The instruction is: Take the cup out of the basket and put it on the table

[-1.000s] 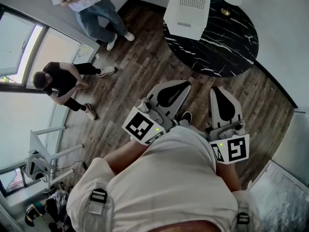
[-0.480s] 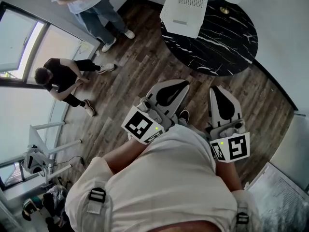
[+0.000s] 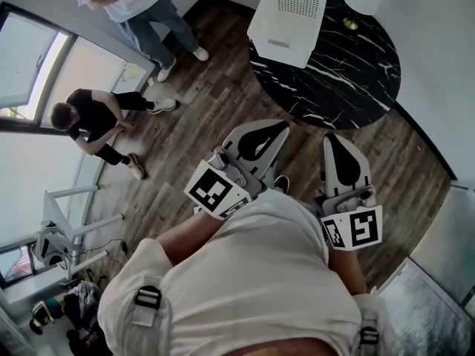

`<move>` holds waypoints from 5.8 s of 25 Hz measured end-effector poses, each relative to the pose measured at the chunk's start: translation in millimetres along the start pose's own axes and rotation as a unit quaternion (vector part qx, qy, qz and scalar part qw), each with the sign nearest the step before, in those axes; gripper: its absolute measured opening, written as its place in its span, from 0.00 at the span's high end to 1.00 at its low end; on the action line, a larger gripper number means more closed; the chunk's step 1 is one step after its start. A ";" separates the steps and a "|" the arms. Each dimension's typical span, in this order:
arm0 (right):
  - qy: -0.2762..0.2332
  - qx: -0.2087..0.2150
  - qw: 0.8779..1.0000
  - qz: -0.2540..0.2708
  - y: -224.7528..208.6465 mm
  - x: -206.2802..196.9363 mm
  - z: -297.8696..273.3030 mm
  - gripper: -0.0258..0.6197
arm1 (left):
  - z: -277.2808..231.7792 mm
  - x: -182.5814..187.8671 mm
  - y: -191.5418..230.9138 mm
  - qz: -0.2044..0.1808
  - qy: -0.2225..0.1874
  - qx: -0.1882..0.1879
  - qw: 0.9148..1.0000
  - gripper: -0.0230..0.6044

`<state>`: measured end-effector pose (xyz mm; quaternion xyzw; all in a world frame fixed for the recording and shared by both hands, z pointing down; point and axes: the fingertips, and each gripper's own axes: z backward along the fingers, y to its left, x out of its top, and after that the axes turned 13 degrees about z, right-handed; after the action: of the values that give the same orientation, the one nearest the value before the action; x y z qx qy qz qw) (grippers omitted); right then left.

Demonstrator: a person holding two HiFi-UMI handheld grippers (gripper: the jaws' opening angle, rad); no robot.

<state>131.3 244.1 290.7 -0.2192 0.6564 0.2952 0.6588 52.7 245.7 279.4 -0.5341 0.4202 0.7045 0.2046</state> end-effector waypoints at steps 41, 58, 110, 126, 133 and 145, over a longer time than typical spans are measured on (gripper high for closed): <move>0.090 0.044 0.993 0.064 -127.8 -75.8 -300.6 0.95 | -187.3 37.7 282.6 0.022 0.078 0.002 0.997 0.96; 0.314 0.187 0.913 0.183 -133.6 -256.7 -428.0 0.83 | -208.9 -71.0 432.2 -0.050 0.285 0.025 0.957 0.96; 0.365 0.213 0.860 0.286 -144.6 -267.0 -427.4 0.92 | -215.9 -60.4 423.4 -0.090 0.270 0.052 0.957 0.96; 0.314 0.159 0.892 0.285 -150.5 -189.5 -346.2 0.92 | -221.9 -49.8 349.7 -0.091 0.233 0.032 0.968 0.96; 0.346 0.087 0.894 0.272 -199.7 -181.6 -288.1 0.92 | -269.5 -74.5 289.6 -0.106 0.249 -0.051 0.961 0.96; 0.409 -0.024 0.884 0.224 -270.8 -191.1 -179.0 0.92 | -321.0 -116.6 193.7 -0.118 0.272 -0.164 0.941 0.96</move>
<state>189.7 -93.9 446.4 -0.1833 0.8920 0.3350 0.2420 136.6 -104.8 435.1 -0.7774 0.2725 0.5622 0.0731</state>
